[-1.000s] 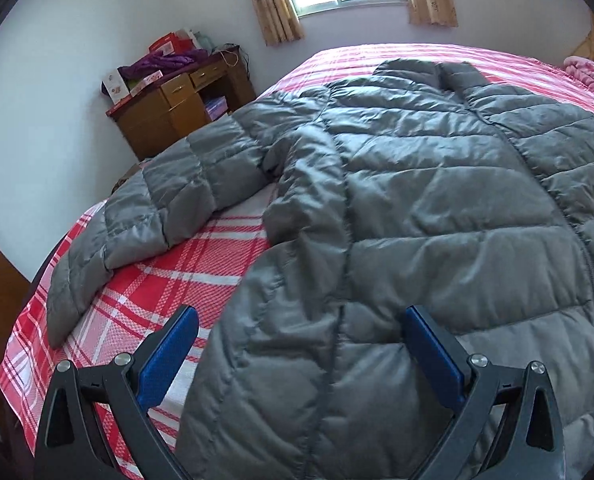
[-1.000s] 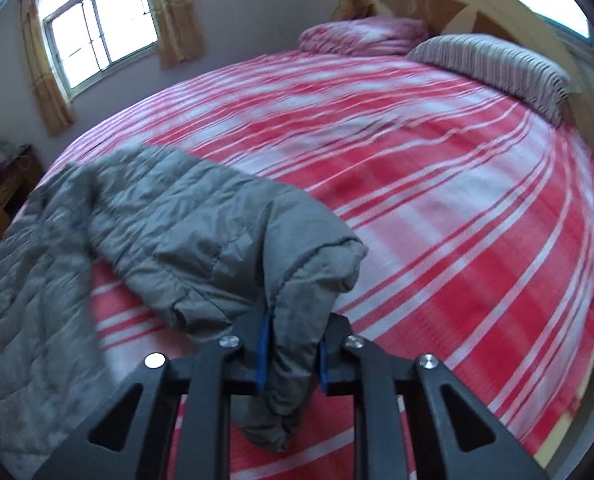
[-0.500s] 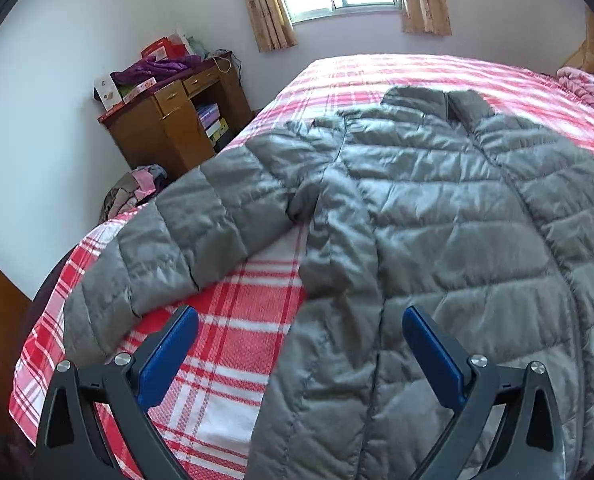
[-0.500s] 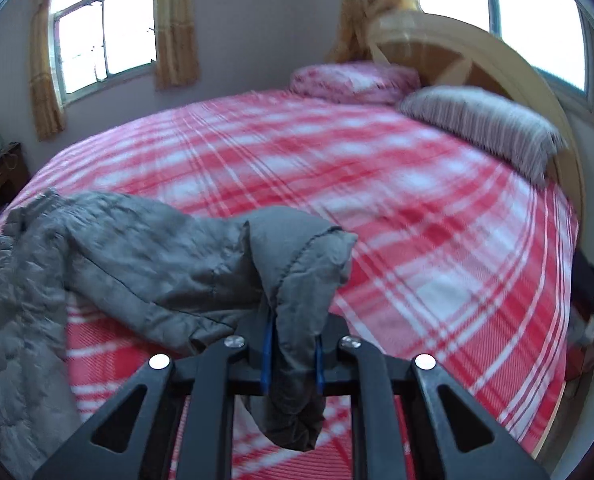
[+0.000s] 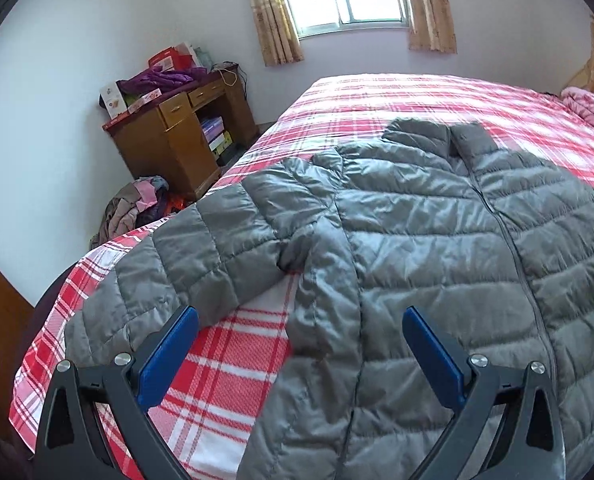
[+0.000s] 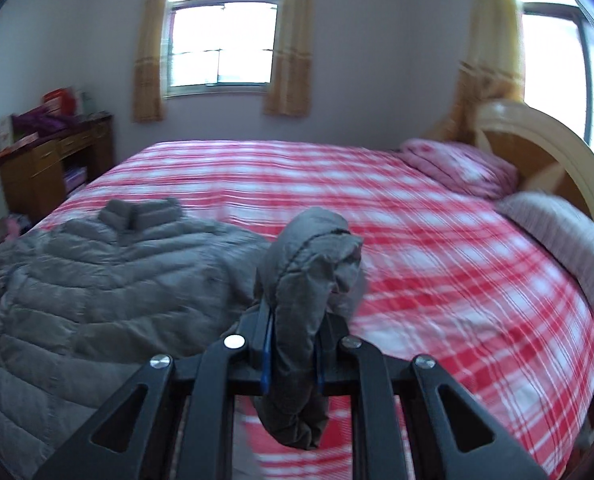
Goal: Fold large clothes
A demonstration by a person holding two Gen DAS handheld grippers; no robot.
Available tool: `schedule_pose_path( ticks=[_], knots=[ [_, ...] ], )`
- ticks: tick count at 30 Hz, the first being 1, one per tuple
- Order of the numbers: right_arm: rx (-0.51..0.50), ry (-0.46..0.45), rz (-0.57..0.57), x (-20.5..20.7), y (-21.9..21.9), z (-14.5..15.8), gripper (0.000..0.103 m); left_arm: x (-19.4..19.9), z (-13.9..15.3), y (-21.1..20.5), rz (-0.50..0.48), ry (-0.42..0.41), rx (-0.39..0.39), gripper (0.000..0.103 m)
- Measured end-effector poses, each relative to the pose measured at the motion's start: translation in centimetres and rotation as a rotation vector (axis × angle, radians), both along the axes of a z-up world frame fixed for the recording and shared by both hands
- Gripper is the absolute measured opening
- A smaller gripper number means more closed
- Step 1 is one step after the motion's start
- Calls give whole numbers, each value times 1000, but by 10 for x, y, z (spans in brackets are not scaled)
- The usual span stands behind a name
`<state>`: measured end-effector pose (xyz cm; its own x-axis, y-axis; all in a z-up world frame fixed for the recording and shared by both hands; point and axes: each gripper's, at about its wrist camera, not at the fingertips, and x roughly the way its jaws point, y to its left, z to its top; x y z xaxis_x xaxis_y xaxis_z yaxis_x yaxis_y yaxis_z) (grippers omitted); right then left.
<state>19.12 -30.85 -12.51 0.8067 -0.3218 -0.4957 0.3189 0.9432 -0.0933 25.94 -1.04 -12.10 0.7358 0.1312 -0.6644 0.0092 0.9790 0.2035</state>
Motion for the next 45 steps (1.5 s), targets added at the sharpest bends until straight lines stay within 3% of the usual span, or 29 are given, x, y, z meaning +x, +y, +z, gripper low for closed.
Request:
schedule_pose_path(
  ticks=[5, 13, 16, 17, 18, 26, 28, 33, 41, 42, 43, 44, 45],
  knots=[
    [-43, 5, 99, 28, 47, -9, 17, 7, -2, 6, 6, 3, -11, 102],
    [-78, 66, 222, 71, 111, -51, 17, 20, -20, 24, 49, 49, -1, 102],
    [-56, 142, 268, 83, 124, -72, 32, 21, -19, 29, 51, 61, -11, 102],
    [-44, 177, 287, 85, 128, -78, 60, 20, -17, 30, 53, 56, -13, 102],
    [-33, 196, 304, 83, 128, -82, 79, 18, -13, 30, 53, 49, -16, 102],
    [-40, 200, 413, 17, 129, -84, 81, 2, 21, -8, -20, 8, -71, 102],
    [-65, 168, 382, 0, 119, -80, 81, -1, 22, -31, -68, 14, -93, 102],
    [-66, 149, 171, -12, 65, -84, 81, 5, 5, -108, -219, 112, -157, 102],
    [88, 191, 71, -11, 15, -116, 88, 38, -30, -207, -356, 192, -142, 101],
    [95, 197, 67, -10, 14, -117, 90, 43, -34, -213, -363, 204, -149, 90],
    [101, 202, 68, -9, 14, -119, 90, 47, -38, -216, -372, 219, -159, 62],
    [108, 207, 68, -9, 13, -120, 90, 49, -40, -219, -385, 237, -173, 45],
    [116, 211, 68, -10, 11, -120, 90, 52, -42, -221, -404, 265, -200, 20]
  ],
)
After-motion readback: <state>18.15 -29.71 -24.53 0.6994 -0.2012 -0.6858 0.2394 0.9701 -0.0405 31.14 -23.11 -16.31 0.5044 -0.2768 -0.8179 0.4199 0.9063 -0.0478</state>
